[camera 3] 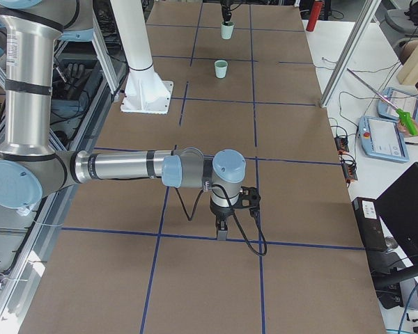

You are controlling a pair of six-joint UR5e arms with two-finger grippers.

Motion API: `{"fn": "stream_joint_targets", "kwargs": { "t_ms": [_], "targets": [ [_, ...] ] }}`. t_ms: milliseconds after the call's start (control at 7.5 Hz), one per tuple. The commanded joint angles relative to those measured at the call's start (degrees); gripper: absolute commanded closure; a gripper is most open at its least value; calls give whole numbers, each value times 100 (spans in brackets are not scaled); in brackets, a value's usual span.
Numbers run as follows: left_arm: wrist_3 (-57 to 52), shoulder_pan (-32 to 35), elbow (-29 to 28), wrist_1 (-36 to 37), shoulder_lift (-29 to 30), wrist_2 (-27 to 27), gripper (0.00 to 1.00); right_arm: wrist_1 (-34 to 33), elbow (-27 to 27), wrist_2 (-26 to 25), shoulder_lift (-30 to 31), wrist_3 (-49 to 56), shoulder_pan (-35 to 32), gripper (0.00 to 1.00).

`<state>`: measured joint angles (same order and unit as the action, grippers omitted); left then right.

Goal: Stack cups
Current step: 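Carry the held cup over the other green cup and lower it in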

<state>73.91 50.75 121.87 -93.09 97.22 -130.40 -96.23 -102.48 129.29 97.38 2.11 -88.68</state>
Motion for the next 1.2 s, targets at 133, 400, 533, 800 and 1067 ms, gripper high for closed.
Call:
{"fn": "stream_joint_targets", "kwargs": {
  "t_ms": [133, 400, 533, 800, 1067],
  "targets": [
    [774, -601, -496, 10, 858, 67, 100, -1, 0, 0, 0, 0, 0, 0],
    [783, -672, -638, 10, 991, 331, 100, 7, 0, 0, 0, 0, 0, 0],
    [783, -733, -717, 10, 1018, 366, 100, 8, -8, 0, 0, 0, 0, 0],
    [835, -917, -778, 2, 1062, 540, 100, 8, 0, 0, 0, 0, 0, 0],
    [836, -971, -963, 1, 1184, 577, 100, 7, -8, 0, 0, 0, 0, 0]
  ]
}}
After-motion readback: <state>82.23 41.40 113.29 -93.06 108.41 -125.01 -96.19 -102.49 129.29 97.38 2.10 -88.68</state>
